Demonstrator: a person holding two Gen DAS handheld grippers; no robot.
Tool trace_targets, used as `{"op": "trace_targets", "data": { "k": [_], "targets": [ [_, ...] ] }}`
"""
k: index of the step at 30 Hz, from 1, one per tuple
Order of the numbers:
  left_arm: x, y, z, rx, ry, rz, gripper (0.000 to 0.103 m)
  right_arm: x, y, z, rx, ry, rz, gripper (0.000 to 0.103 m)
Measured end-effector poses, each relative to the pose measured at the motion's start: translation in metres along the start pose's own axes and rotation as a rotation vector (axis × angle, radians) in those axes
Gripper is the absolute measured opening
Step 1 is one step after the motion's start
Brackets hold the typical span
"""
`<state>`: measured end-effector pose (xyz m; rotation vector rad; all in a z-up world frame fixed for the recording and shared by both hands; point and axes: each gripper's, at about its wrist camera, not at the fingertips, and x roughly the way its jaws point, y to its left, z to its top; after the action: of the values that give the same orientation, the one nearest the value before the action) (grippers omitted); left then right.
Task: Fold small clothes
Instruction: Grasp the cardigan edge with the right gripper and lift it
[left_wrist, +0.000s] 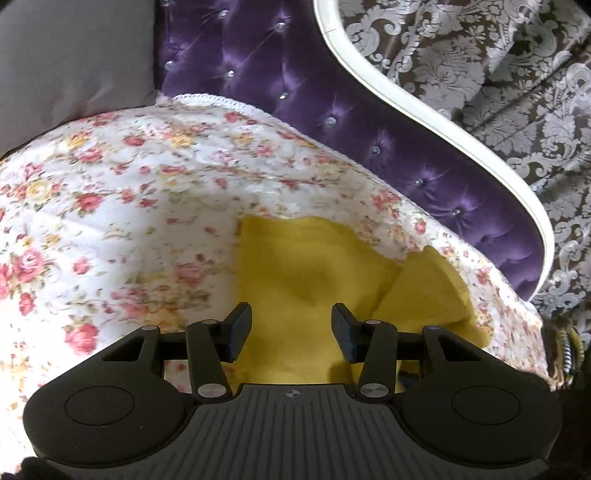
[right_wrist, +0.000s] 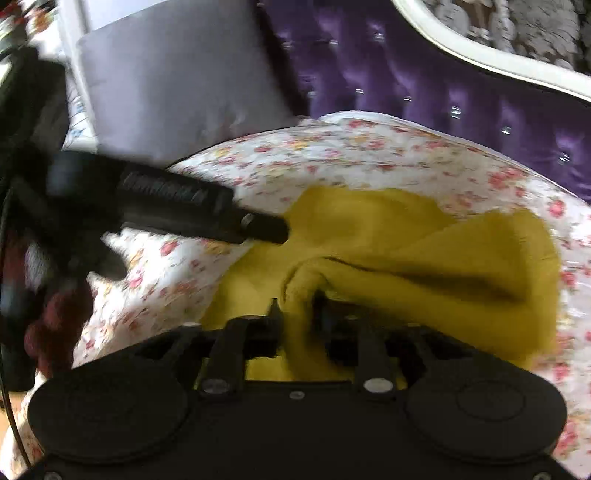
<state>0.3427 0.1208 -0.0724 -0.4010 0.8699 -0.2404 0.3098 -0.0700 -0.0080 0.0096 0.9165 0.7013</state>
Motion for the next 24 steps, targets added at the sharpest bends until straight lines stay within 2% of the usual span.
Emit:
{"op": "trace_targets", "data": {
  "k": [3,5,8,11,14,18,21,24],
  "targets": [
    [-0.002,0.003,0.002,0.015,0.007,-0.029,0.047,-0.027,0.003,-0.012,0.019,-0.078,0.087,0.049],
    [-0.003,-0.001,0.004,0.037,0.009,-0.058,0.048,-0.052,-0.001,-0.018,0.033,-0.137,0.099,0.050],
    [-0.006,-0.011,0.004,0.102,0.007,-0.101,0.053,-0.083,-0.014,-0.026,0.098,-0.187,0.072,0.050],
    [-0.011,-0.029,-0.001,0.188,-0.010,-0.130,0.055,-0.100,-0.041,-0.035,0.172,-0.188,0.007,0.050],
    [-0.011,-0.045,-0.015,0.259,-0.009,-0.139,0.057,-0.092,-0.063,-0.038,0.177,-0.122,-0.081,0.051],
    [0.001,-0.054,-0.035,0.331,0.040,-0.113,0.057,-0.062,-0.078,-0.028,0.135,-0.019,-0.095,0.048],
    [0.012,-0.049,-0.045,0.341,0.087,-0.092,0.057,-0.049,-0.078,-0.005,0.074,-0.032,-0.124,0.048],
    [0.018,-0.044,-0.047,0.322,0.108,-0.083,0.057,-0.031,-0.080,0.033,0.081,-0.080,-0.106,0.048]
  ]
}}
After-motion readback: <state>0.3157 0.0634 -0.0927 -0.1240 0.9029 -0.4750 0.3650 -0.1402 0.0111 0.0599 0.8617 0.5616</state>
